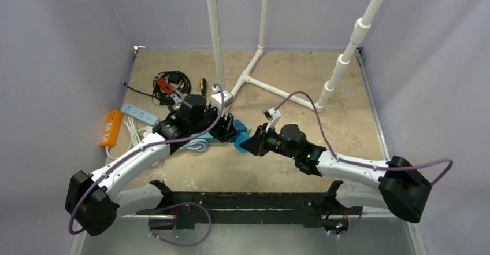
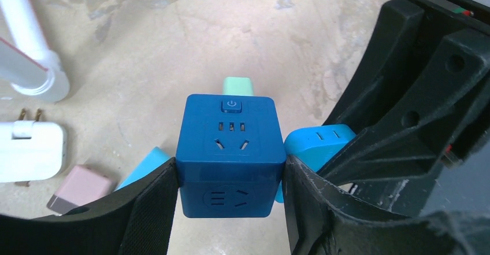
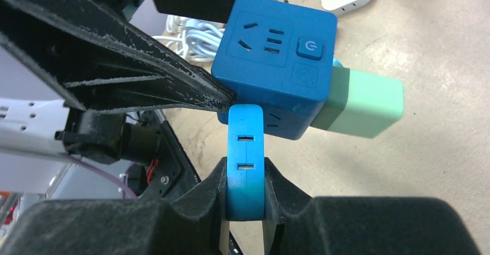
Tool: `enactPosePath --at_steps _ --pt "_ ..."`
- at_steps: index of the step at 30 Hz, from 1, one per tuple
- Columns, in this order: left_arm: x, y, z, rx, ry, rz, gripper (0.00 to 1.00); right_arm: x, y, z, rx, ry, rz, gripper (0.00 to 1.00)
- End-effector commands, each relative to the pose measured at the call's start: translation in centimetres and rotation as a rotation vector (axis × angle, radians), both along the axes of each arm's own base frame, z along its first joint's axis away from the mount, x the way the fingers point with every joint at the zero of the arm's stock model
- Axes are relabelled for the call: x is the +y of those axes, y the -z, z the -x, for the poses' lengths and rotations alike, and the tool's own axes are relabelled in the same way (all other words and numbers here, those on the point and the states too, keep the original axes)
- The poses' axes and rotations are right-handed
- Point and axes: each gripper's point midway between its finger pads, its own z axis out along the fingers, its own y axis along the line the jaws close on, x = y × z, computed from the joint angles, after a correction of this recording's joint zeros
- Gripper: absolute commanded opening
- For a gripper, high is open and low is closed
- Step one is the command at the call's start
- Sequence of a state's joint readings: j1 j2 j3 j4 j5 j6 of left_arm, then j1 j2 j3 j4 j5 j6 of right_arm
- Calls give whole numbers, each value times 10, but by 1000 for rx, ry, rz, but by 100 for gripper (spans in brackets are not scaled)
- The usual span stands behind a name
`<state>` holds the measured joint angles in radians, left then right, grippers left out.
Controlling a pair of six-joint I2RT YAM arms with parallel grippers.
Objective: Pull the plug off the socket
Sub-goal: Remove the plug from the socket.
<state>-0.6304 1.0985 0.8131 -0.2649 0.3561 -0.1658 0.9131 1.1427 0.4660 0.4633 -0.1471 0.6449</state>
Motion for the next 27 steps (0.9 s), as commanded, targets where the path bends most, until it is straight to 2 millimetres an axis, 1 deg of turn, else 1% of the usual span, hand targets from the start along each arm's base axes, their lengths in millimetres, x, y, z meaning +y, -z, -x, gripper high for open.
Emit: enactPosePath --at_steps 1,2,5,8,12,14,16,18,23,27 --pt "1 2 -10 12 -74 1 0 12 -31 -29 -11 134 -70 0" --pt "1 4 -11 16 -81 -5 0 16 -30 -29 -1 132 -67 0" --pt "2 6 -13 17 -90 -14 0 22 -29 -36 15 173 -56 0" --pt "4 7 -15 15 -104 -21 0 24 -27 -41 24 197 -45 0" --pt "7 8 -17 12 -121 -33 0 25 -29 -42 13 198 -44 0" --pt "8 8 -18 9 -132 -37 0 25 -28 -40 7 185 -39 0" --pt "9 7 -18 6 -135 -40 0 29 -29 -30 4 120 -61 0" --pt "9 6 -18 3 -131 -38 0 25 -29 -27 -19 114 -68 0" --pt "3 3 -13 0 -84 -11 0 20 -29 -16 -101 34 -65 0" --pt "-1 1 -8 1 -51 2 0 8 -25 -15 -139 -6 -61 0"
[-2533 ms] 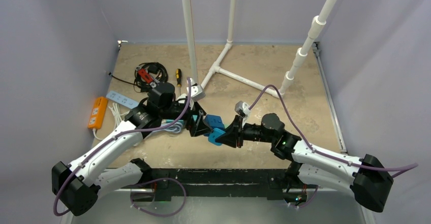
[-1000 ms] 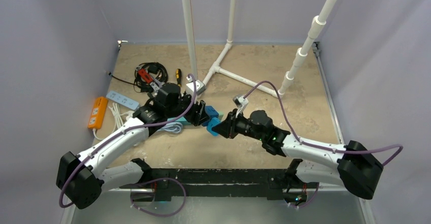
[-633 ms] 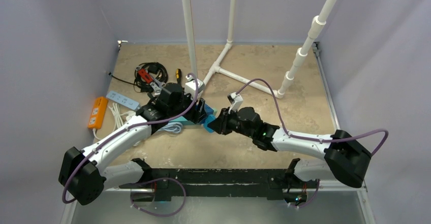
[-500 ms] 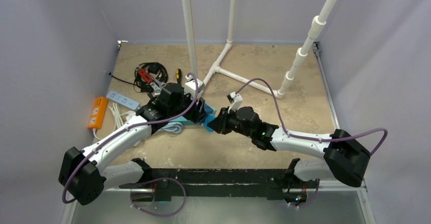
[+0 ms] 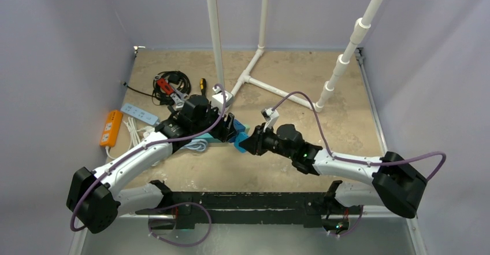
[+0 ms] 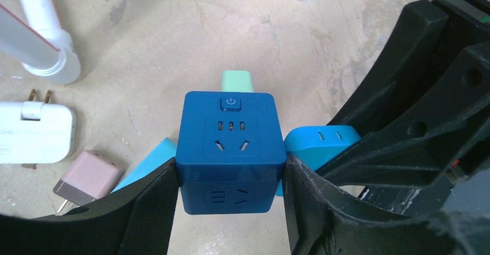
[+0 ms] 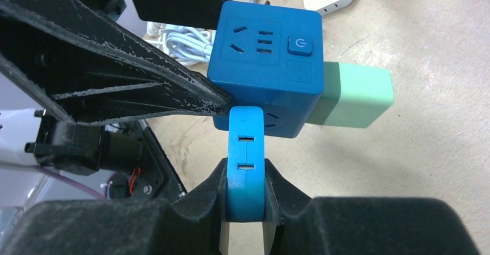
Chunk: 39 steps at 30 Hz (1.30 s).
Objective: Pull the plug off the socket
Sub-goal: Remove the plug from the socket.
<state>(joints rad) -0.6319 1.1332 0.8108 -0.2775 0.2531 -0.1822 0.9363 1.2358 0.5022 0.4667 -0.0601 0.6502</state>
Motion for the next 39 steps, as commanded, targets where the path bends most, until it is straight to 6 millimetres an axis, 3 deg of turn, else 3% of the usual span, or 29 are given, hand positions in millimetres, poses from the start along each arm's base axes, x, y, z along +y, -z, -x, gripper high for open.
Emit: enactPosePath --at_steps 1,5,17,28,33,39 --pt "-12 -17 6 -21 49 73 0 -5 -40 -4 -164 -77 -112 0" --pt "-13 -21 7 -31 57 82 0 -19 -34 -10 -171 -94 -107 0" --pt "1 -14 -7 -38 -51 25 0 -16 -41 -27 -104 0 -94 0" --pt "10 -13 -13 -47 -116 2 0 -12 -35 -39 -17 228 5 0" --pt "13 -16 -14 -56 -131 0 0 -20 -37 -44 -31 282 53 0" --pt "7 -22 -9 -62 -85 26 0 0 -57 -10 -163 2 -8 0"
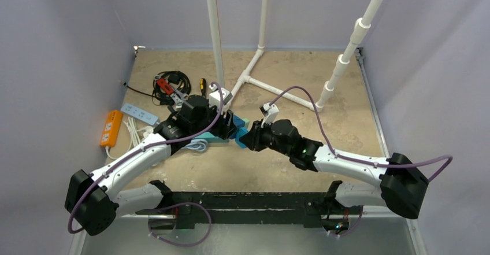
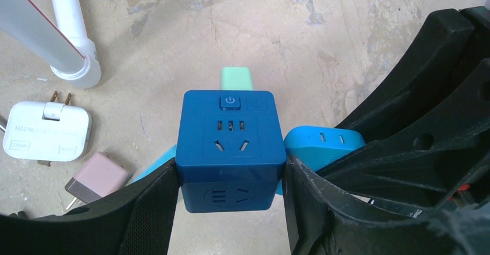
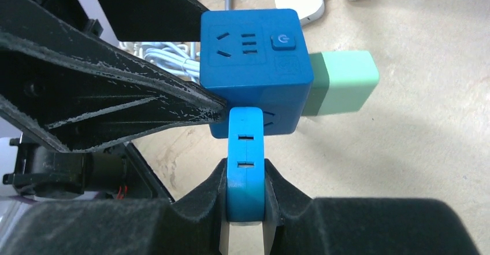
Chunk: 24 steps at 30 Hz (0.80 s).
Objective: Pull the plug off the socket
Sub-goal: Remove the plug from the socket.
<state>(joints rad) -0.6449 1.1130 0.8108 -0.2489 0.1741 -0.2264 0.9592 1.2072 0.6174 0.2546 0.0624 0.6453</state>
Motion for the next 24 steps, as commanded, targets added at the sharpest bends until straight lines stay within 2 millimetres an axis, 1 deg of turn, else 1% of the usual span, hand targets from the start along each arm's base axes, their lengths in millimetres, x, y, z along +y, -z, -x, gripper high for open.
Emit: enactPosePath --at_steps 1,5,10,11,13,15,18,21,24 --pt "2 -13 3 -28 13 18 0 9 -45 8 -188 -145 -88 0" --pt "-6 -21 10 -40 77 51 0 14 -49 27 -252 -281 -98 0" --pt "-7 -23 12 -45 94 58 0 20 -56 50 -319 -434 -126 0" --pt "-7 -23 12 -46 94 58 0 20 -56 51 -326 -445 -120 0" --pt "-7 -23 12 -46 93 56 0 20 -54 50 -322 -443 -113 0" --pt "-5 -24 11 -53 78 52 0 19 -51 44 -302 -406 -104 0" --pt "4 -22 3 -67 12 27 0 16 -50 30 -254 -307 -95 0" --pt "14 -15 -5 -59 -62 -13 0 14 -50 25 -188 -235 -119 0" --pt "20 -10 -10 -52 -108 -38 0 9 -43 15 -115 -136 -126 0"
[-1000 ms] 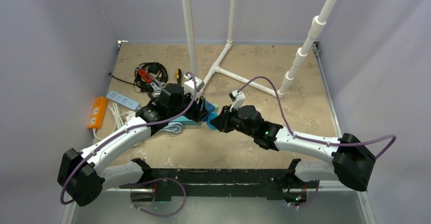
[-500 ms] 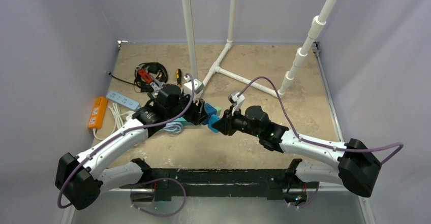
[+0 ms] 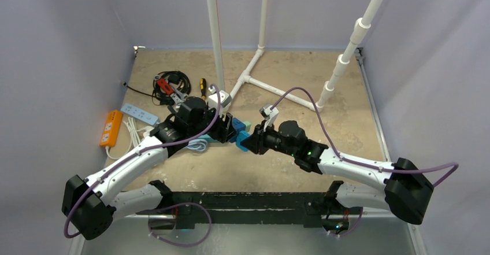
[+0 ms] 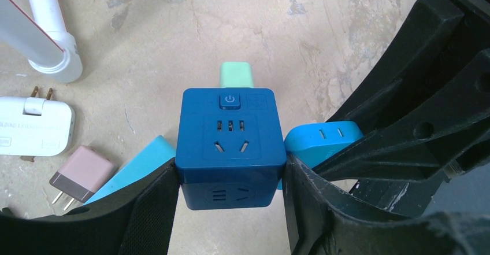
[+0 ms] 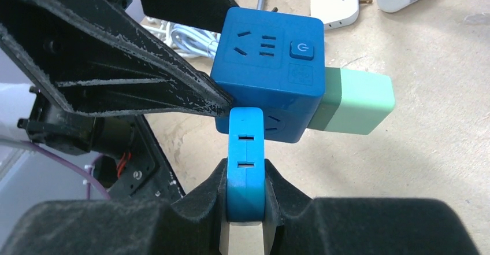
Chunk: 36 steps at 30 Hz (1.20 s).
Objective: Pull the plug off the socket
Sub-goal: Remove the plug from the socket.
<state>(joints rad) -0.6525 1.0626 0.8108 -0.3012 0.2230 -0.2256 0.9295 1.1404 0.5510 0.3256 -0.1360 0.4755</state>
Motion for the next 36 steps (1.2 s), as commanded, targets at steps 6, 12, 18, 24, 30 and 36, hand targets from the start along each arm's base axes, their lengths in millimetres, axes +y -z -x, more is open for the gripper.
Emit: enactPosePath --at_steps 6,12,18,24,30,36 --pt "19 -2 -28 -62 -153 -53 0 6 -25 -19 102 198 -101 0" --pt "22 -2 -30 -69 -169 -63 0 8 -26 -23 106 243 -87 0" --pt "27 0 -33 -74 -199 -84 0 10 -36 -13 3 139 -77 0" --pt "31 1 -36 -81 -219 -99 0 14 -52 16 -116 -65 -100 0" --pt "34 -1 -38 -91 -237 -104 0 14 -57 35 -159 -181 -110 0" --pt "36 0 -39 -90 -244 -111 0 15 -62 48 -175 -252 -135 0"
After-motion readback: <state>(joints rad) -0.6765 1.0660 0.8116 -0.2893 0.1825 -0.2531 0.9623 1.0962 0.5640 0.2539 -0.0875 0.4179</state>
